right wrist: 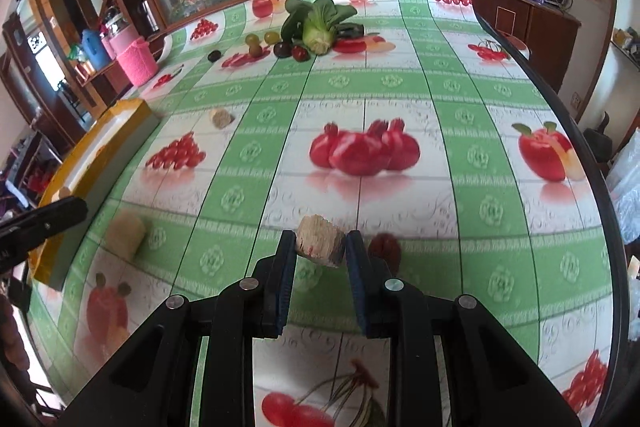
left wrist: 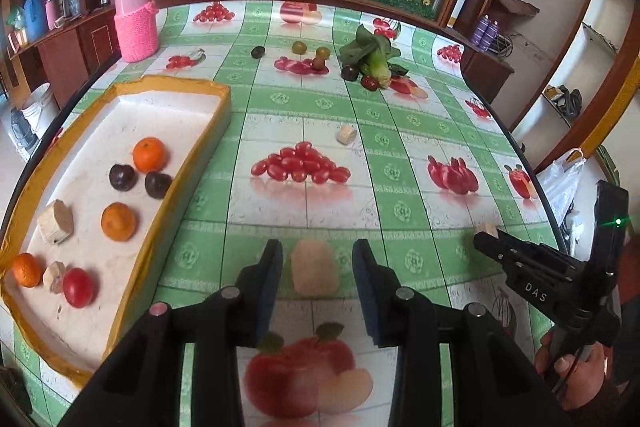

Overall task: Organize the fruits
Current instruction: 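Lift the beige block with the left tool while the right tool lifts the cube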

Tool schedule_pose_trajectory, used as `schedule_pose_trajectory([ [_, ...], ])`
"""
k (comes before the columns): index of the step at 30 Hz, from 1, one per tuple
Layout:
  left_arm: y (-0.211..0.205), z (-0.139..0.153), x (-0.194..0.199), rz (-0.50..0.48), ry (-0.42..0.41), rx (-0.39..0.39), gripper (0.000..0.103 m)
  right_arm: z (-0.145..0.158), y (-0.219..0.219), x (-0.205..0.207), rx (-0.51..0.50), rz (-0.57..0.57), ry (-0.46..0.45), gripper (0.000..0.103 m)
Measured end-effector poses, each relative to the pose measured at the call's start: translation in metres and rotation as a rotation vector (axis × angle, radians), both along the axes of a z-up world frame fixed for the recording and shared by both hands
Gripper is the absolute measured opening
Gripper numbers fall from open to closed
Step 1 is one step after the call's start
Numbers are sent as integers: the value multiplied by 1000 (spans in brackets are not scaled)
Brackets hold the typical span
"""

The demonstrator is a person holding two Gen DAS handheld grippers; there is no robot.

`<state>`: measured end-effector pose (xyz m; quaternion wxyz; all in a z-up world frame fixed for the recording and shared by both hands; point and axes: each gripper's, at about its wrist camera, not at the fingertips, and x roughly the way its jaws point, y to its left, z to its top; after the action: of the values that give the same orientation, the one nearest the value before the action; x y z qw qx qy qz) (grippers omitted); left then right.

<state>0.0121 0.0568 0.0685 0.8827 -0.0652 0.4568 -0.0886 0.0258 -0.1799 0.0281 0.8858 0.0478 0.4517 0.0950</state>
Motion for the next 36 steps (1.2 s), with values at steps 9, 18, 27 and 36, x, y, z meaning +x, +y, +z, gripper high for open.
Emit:
schedule_pose_trajectory([
  [9,15,-29,-7,-19,88,3,39,-7,-3,-8,-25,-33,25,25],
  [18,-2,-36,-13,-85,107,38,56,-10,-9,-15,-8,8,39,34],
  [27,-17,-36,3,-82,103,64,73,-13,1,-11,-112,37,8,27],
  [36,-34,-54,21,-66,58,173,36,-13,-4,-12,-82,31,1,26],
])
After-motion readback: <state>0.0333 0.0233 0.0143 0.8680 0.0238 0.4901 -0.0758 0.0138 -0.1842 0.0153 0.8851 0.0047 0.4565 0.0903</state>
